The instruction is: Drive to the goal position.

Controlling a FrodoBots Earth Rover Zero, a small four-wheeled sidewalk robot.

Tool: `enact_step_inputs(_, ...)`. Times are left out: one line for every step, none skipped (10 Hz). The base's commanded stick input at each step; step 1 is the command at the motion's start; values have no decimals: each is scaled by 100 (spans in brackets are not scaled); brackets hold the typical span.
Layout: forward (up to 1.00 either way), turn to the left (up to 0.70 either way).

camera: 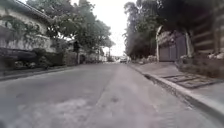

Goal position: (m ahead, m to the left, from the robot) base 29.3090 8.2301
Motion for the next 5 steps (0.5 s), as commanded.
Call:
enact_step_inputs(100,0)
enact_step_inputs(100,0)
enact_step_inputs(100,0)
enact_step_inputs(100,0)
enact_step_inputs(100,0)
